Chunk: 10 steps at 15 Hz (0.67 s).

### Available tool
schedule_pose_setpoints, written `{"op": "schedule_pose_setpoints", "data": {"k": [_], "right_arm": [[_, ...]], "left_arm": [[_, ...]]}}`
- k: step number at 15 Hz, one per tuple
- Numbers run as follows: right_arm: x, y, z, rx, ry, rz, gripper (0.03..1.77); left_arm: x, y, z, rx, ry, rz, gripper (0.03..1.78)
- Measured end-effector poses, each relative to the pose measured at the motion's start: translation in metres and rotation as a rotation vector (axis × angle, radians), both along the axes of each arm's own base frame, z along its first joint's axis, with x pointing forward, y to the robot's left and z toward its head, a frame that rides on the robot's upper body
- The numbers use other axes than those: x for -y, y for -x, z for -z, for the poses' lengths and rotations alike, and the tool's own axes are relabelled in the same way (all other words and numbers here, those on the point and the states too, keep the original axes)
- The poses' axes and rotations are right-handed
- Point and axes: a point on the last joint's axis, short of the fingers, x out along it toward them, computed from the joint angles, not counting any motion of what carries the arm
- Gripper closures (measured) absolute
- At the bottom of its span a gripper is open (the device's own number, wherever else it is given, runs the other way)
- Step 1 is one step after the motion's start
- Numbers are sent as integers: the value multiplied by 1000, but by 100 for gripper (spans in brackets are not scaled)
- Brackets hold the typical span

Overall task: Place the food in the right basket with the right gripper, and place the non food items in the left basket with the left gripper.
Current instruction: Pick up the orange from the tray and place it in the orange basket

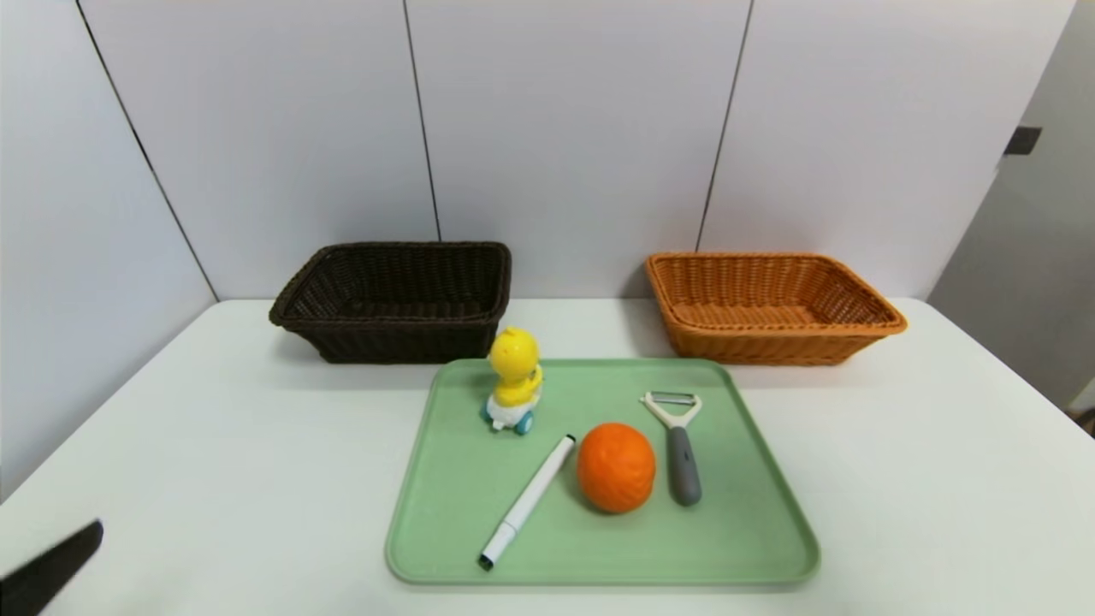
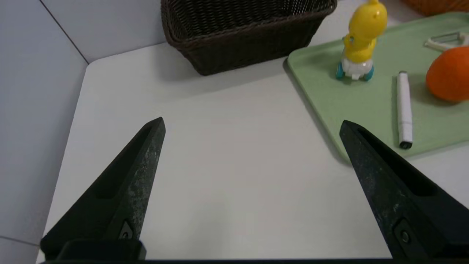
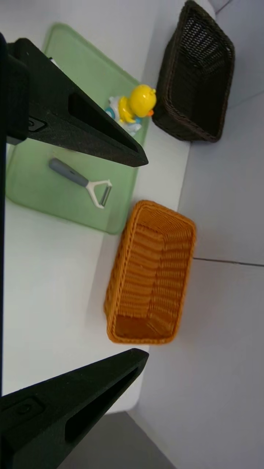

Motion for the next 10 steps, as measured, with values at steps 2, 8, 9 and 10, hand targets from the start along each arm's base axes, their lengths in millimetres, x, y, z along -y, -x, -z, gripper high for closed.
{"op": "schedule_pose_setpoints", "data": {"k": [2, 8, 9, 10], "right_arm": [[-25, -30, 1, -103, -4, -24, 9], [-112, -88, 44, -455, -103, -65, 9], [-125, -92, 52, -517, -136, -61, 9], [-137, -94, 61, -580, -144, -58, 9]], "left_arm": [[1, -39, -36, -39, 31, 8, 12], [38, -125, -62, -208, 168, 29, 12], [46, -132, -62, -225, 177, 39, 12], [54, -138, -60, -242, 172, 52, 12]]}}
